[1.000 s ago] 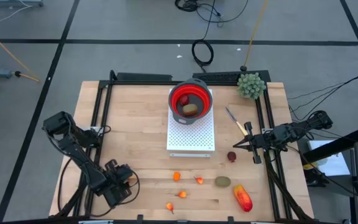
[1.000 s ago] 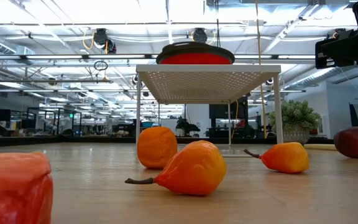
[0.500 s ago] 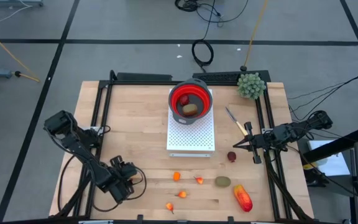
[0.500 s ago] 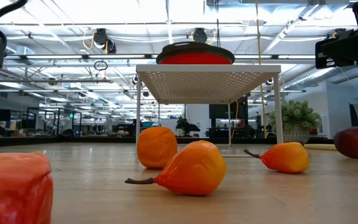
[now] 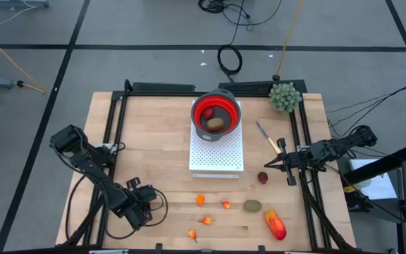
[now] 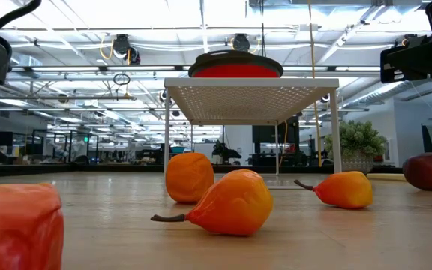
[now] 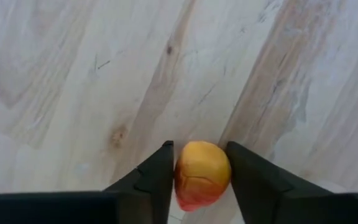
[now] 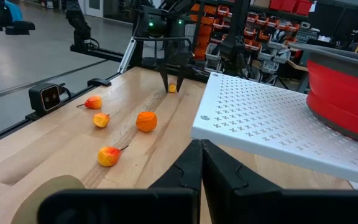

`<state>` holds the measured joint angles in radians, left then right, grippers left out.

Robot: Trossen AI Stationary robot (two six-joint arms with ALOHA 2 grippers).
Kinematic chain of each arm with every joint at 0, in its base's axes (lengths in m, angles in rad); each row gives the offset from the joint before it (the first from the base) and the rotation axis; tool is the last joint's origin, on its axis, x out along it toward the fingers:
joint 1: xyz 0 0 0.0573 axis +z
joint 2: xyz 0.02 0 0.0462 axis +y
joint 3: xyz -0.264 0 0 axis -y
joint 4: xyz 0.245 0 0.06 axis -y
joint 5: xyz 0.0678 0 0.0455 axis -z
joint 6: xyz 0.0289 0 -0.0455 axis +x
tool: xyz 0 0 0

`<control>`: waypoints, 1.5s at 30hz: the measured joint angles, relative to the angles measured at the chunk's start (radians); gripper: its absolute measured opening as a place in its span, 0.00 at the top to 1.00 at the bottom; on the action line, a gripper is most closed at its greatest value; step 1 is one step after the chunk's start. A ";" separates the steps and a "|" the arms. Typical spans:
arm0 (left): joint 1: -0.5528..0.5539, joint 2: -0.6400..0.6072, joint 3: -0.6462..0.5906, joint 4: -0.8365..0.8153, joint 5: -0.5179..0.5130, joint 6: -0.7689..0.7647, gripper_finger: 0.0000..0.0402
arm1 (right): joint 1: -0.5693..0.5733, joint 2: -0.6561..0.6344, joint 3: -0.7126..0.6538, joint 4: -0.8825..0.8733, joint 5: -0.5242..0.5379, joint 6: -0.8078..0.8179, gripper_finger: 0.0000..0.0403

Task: Pick & Place Fruit
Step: Put the orange pear into the red strainer bowl

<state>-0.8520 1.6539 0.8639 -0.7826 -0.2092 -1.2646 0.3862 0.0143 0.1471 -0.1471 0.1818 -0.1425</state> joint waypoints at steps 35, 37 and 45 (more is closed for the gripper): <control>0.066 0.002 -0.002 0.908 -0.399 0.793 0.74 | 0.000 0.000 0.000 0.000 0.000 0.000 1.00; 0.084 0.002 -0.002 1.026 -0.359 0.912 0.74 | 0.000 0.000 0.000 0.000 0.000 0.000 1.00; 0.151 0.002 -0.001 1.404 -0.053 1.242 0.74 | 0.000 0.000 0.000 0.000 0.000 0.000 1.00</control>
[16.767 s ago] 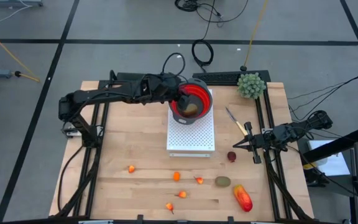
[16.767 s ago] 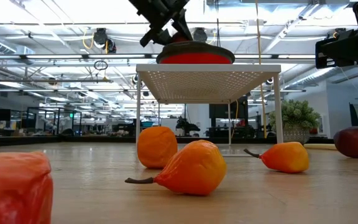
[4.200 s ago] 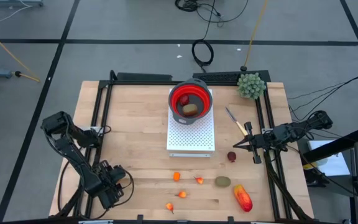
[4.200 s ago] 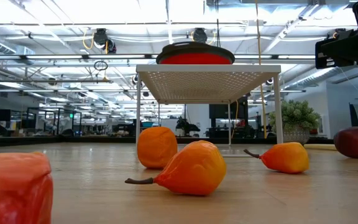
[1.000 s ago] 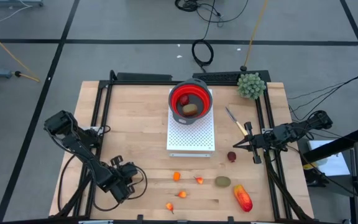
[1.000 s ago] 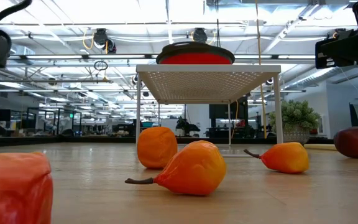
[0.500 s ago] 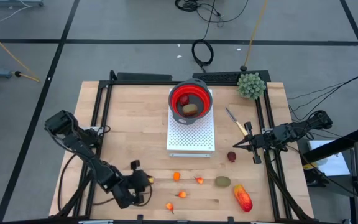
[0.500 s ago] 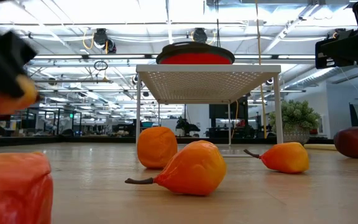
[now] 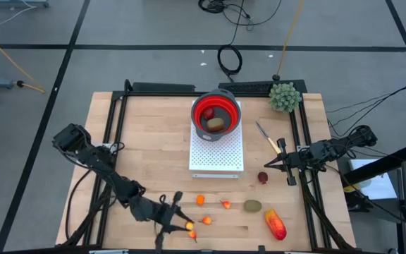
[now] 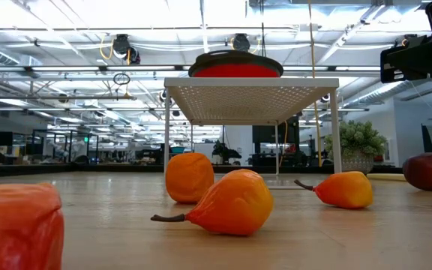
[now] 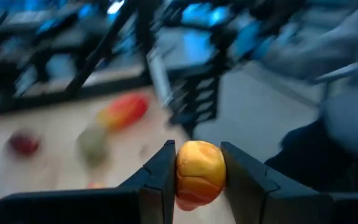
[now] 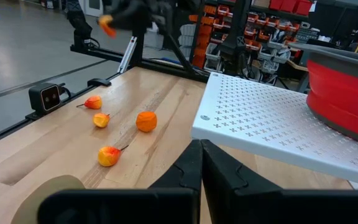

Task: Pick & Place Fruit
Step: Put the orange pear into the red strainer bowl

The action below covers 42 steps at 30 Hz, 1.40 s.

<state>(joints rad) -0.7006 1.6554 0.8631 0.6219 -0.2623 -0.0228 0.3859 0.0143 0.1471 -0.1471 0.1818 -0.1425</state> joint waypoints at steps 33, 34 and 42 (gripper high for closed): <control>0.105 -0.001 0.000 0.420 0.502 0.249 0.74 | 0.000 0.000 0.000 0.000 0.000 0.000 1.00; 0.105 -0.001 0.000 0.433 0.463 0.223 0.74 | 0.000 0.000 0.000 0.000 0.000 0.000 1.00; 0.105 -0.001 0.000 0.542 0.121 0.061 0.74 | 0.000 0.000 0.000 0.000 0.000 0.000 1.00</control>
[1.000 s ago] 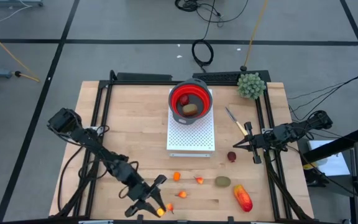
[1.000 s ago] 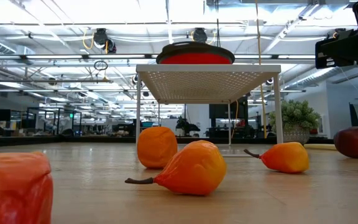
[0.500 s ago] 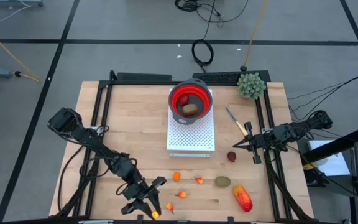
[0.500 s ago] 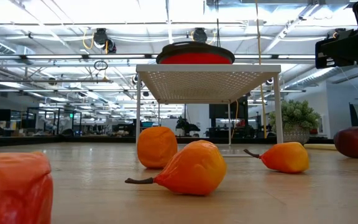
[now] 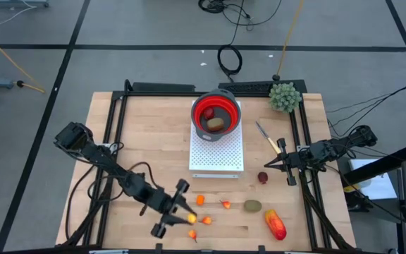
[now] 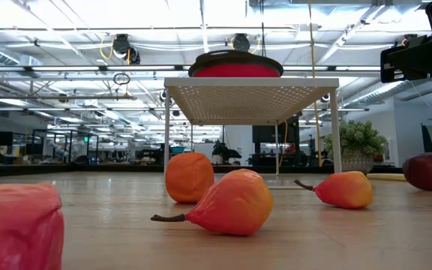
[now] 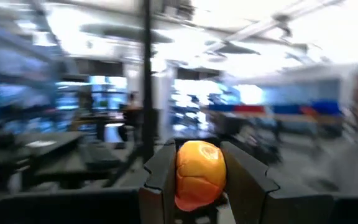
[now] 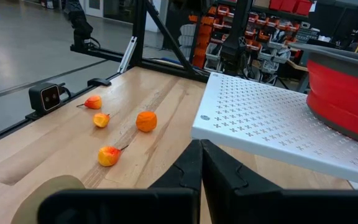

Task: Pick & Place Fruit
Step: Put the orange pear into the red strainer bowl

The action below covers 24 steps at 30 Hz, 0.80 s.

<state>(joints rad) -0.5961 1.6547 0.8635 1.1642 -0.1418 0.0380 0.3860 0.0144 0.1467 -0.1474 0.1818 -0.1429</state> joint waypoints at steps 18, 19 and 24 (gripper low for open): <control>0.002 0.000 0.000 0.059 -0.489 -0.419 0.74 | 0.000 0.000 0.000 0.000 0.000 0.000 1.00; 0.002 0.000 0.000 0.048 -0.493 -0.418 0.74 | 0.000 0.000 0.000 0.000 0.000 0.000 1.00; 0.004 0.000 0.000 -0.108 -0.586 -0.411 0.74 | 0.000 0.000 0.000 0.000 0.000 0.000 1.00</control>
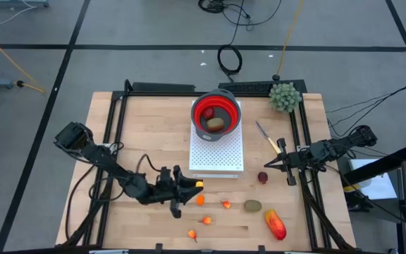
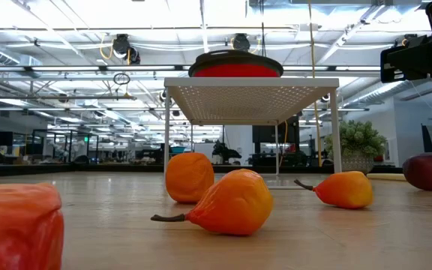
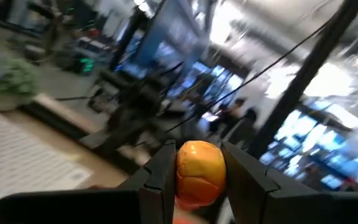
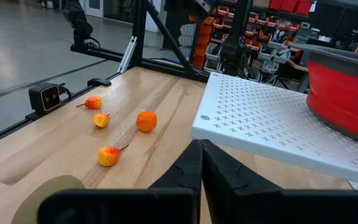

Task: Pick & Place Fruit
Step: Put the orange pear into the red strainer bowl

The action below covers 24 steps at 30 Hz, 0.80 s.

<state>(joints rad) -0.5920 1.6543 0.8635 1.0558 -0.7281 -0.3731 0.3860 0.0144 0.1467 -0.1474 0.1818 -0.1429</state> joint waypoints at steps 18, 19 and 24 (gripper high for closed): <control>0.165 0.000 0.134 -0.426 0.005 0.313 0.74 | 0.000 0.000 0.000 0.000 0.000 0.000 1.00; 0.178 0.000 0.166 -0.496 -0.005 0.321 0.74 | 0.000 0.000 0.000 0.000 0.000 0.000 1.00; 0.244 0.000 0.339 -0.863 -0.031 0.319 0.74 | 0.000 0.000 0.000 0.000 0.000 0.000 1.00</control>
<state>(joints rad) -0.3477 1.6547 1.2026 0.1929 -0.7592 -0.0540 0.3861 0.0144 0.1467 -0.1474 0.1818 -0.1431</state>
